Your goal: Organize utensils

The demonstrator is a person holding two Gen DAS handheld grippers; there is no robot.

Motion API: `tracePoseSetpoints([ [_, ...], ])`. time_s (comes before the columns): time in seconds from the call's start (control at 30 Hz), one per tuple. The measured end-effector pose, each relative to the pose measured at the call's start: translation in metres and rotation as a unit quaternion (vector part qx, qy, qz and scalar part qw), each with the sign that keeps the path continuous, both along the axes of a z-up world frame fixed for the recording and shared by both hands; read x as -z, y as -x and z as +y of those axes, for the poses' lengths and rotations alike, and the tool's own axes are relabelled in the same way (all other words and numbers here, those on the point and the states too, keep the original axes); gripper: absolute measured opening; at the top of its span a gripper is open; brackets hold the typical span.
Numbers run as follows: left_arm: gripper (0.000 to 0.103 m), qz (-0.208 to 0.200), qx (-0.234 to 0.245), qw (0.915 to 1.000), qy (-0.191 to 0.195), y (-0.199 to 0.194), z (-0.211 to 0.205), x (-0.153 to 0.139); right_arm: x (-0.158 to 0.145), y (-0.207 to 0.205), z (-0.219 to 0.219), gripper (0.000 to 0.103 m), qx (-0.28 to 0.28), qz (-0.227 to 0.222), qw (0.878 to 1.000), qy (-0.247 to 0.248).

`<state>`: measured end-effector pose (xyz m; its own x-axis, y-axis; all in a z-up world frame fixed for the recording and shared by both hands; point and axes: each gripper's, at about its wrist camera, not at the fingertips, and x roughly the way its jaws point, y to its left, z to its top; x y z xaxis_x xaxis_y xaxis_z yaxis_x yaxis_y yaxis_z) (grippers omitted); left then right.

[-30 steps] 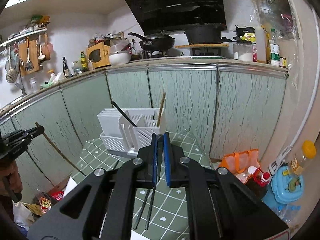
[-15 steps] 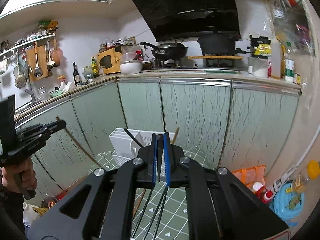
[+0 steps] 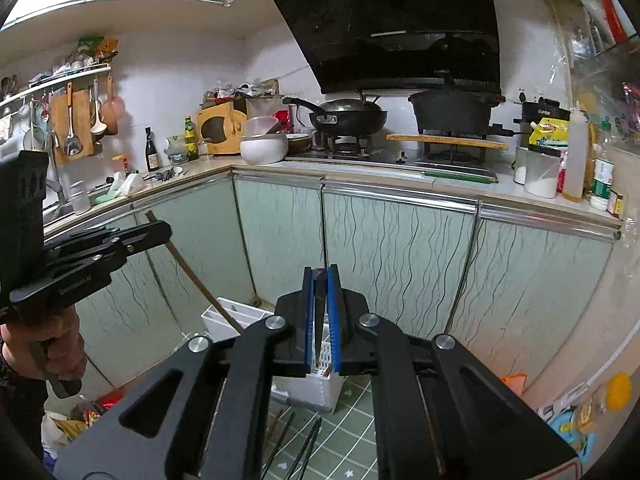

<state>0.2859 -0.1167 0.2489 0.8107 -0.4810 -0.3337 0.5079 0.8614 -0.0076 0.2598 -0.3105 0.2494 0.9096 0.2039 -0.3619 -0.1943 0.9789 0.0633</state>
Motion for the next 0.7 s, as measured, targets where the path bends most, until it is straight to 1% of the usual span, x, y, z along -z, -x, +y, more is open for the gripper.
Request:
tracePoseSetpoints([
  [0.13, 0.008, 0.013, 0.013, 0.9998, -0.011, -0.027, -0.015, 0.018, 0.018, -0.03, -0.004, 0.006, -0.004, 0.013, 1.0, -0.003],
  [0.3, 0.008, 0.033, 0.016, 0.9991, -0.019, -0.051, -0.023, 0.045, 0.048, -0.055, -0.005, 0.006, -0.007, 0.032, 0.999, -0.009],
  [0.47, 0.008, 0.052, 0.017, 0.9984, -0.015, -0.063, -0.026, 0.069, 0.069, -0.062, -0.006, 0.006, -0.012, 0.041, 0.999, -0.01],
  [0.53, 0.01, 0.053, 0.018, 0.9983, -0.014, -0.063, -0.026, 0.073, 0.073, -0.063, -0.006, 0.006, -0.015, 0.043, 0.999, -0.009],
  [0.57, 0.016, 0.052, 0.017, 0.9984, -0.011, -0.062, -0.025, 0.074, 0.075, -0.063, -0.006, 0.007, -0.014, 0.046, 0.999, -0.008],
  [0.6, 0.048, 0.051, 0.016, 0.9985, -0.008, -0.061, -0.024, 0.074, 0.075, -0.063, -0.007, 0.011, -0.013, 0.047, 0.999, -0.008],
  [0.63, 0.071, 0.048, 0.014, 0.9987, -0.007, -0.06, -0.023, 0.072, 0.076, -0.062, -0.009, 0.016, -0.014, 0.046, 0.999, -0.01],
  [0.67, 0.099, 0.04, 0.007, 0.9992, -0.006, -0.057, -0.022, 0.07, 0.075, -0.06, -0.01, 0.032, -0.013, 0.044, 0.999, -0.011],
  [0.7, 0.099, 0.02, -0.002, 0.9998, -0.003, -0.052, -0.018, 0.067, 0.074, -0.057, -0.011, 0.05, -0.008, 0.04, 0.999, -0.01],
])
